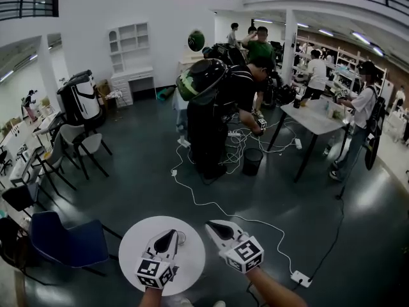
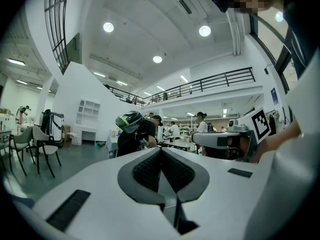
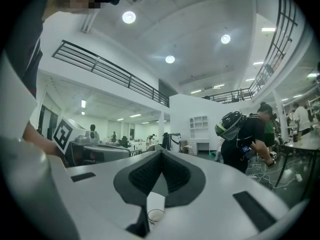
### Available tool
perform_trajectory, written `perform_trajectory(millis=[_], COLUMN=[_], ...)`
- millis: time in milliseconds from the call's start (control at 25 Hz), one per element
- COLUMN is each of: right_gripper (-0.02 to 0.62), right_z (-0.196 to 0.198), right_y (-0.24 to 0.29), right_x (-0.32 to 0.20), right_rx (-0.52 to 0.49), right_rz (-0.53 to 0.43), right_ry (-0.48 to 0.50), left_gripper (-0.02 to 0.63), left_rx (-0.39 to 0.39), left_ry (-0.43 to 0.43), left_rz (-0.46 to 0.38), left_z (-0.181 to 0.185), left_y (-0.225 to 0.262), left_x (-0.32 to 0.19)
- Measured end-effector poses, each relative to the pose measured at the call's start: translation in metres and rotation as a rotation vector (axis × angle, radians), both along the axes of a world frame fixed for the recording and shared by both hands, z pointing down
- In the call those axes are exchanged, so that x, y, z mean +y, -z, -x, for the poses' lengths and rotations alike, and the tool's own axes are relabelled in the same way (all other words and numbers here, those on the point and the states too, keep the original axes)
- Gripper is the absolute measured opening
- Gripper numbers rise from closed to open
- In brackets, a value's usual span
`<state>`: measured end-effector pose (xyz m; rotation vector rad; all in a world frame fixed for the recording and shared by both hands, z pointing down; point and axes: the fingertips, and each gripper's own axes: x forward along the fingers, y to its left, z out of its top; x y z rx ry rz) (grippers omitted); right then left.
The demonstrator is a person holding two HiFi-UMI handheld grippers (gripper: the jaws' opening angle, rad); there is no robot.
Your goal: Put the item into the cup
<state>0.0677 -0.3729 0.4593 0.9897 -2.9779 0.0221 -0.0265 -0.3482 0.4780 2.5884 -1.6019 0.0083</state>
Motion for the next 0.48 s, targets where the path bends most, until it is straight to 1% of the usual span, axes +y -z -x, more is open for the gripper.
perform_trajectory(millis=[240,480], right_gripper=[0.016,0.015], right_z=[-0.004,0.003], right_y=[-0.004,-0.003], right_x=[0.002,0.004], right_rx=[-0.011,-0.012], right_rz=[0.004,0.006], right_ry=[-0.005,-0.011], left_gripper=[0.015,0.015], left_rx=[-0.005,-0.003], left_ry=[-0.012,-0.011], left_rz=[0.012,0.006], left_z=[-0.005,0.005], left_y=[-0.006,-0.001], left_x=[0.003,0.008])
